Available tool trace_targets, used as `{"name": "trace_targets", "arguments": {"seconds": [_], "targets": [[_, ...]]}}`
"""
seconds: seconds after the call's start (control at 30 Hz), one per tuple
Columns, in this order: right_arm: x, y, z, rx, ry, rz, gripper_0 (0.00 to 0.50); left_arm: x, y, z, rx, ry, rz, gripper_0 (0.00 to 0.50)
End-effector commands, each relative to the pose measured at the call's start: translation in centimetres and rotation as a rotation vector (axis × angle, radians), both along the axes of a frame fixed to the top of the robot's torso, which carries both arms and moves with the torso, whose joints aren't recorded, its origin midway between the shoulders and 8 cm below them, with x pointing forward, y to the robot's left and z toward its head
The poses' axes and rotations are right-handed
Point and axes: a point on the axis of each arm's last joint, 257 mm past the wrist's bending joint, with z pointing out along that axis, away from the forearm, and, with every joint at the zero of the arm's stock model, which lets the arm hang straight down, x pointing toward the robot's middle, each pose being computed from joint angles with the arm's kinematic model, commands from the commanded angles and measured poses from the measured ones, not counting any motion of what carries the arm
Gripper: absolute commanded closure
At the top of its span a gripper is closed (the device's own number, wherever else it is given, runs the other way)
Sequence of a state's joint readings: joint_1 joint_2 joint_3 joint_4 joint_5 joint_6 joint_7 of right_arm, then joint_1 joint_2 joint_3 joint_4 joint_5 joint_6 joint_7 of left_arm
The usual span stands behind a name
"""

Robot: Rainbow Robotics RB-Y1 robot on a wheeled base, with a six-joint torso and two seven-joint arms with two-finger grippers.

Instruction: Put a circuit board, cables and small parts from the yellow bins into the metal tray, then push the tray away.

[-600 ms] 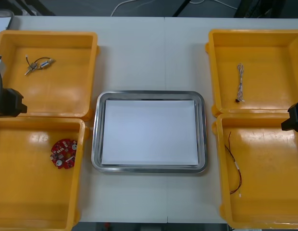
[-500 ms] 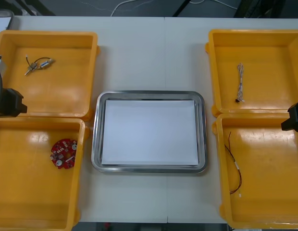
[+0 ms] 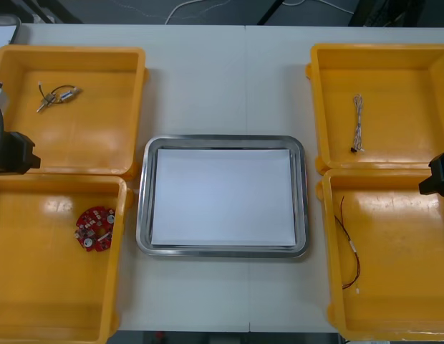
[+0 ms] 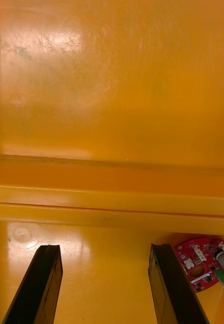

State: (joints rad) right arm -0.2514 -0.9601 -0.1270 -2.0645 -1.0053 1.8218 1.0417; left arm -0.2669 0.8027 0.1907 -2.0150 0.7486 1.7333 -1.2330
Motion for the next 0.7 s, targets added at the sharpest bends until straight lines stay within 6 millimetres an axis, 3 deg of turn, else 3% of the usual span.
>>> {"name": "trace_targets", "arguments": {"seconds": [0.03,0.7], "targets": [[0.31,-0.15,0.67,0.004,-0.034,0.003,0.000,-0.18,-0.90,-0.38,0.031,0.000,-0.078,0.000],[0.31,-0.15,0.67,0.004,-0.034,0.003,0.000,-0.18,-0.90,-0.38,0.031,0.000,-0.078,0.000]]}}
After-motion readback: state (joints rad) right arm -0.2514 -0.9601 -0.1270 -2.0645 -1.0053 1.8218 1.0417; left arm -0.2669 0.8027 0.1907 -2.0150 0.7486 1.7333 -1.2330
